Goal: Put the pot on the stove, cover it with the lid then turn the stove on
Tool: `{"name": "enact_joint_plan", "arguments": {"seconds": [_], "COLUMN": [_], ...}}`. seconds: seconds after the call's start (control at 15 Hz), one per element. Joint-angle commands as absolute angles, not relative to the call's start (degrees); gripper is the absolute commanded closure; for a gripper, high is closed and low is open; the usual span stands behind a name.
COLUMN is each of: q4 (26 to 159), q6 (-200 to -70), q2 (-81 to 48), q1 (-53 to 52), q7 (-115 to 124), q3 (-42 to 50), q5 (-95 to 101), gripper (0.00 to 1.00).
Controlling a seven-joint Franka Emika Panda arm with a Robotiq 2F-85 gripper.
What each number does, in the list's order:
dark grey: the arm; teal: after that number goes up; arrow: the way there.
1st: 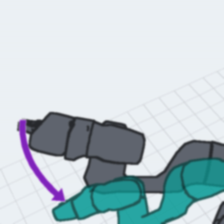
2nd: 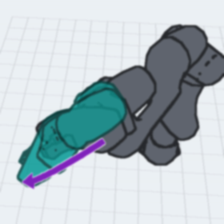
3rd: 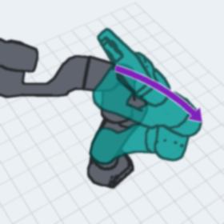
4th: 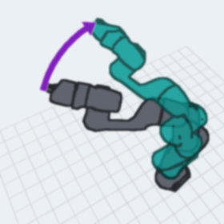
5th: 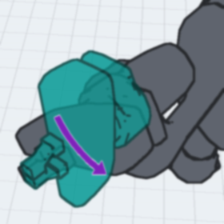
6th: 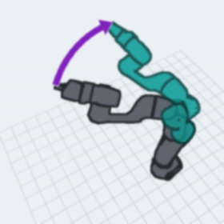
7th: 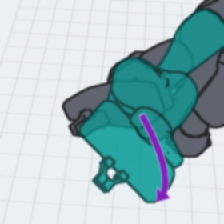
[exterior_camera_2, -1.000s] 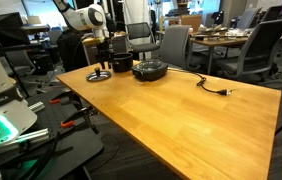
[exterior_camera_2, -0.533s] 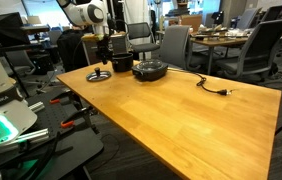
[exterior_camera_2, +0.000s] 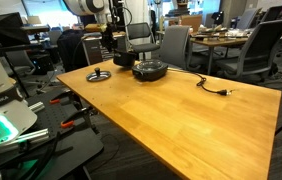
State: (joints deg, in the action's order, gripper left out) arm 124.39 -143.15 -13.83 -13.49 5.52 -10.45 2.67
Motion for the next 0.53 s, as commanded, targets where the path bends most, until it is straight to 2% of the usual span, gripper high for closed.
{"name": "enact_joint_plan", "arguments": {"seconds": [0.0,0.27,0.47], "q4": [130.5,134.4,136.4], "q6": [-149.0,-156.3,-163.3], "q2": [-3.3,2.1,2.0], "q1": [-11.1,-8.1,-5.7], "q7": [4.7,5.5,11.1], "q3": [-9.5,-7.2,-4.8], "q5": [1.4,1.2,11.6], "gripper": [0.97,0.97,0.96]}}
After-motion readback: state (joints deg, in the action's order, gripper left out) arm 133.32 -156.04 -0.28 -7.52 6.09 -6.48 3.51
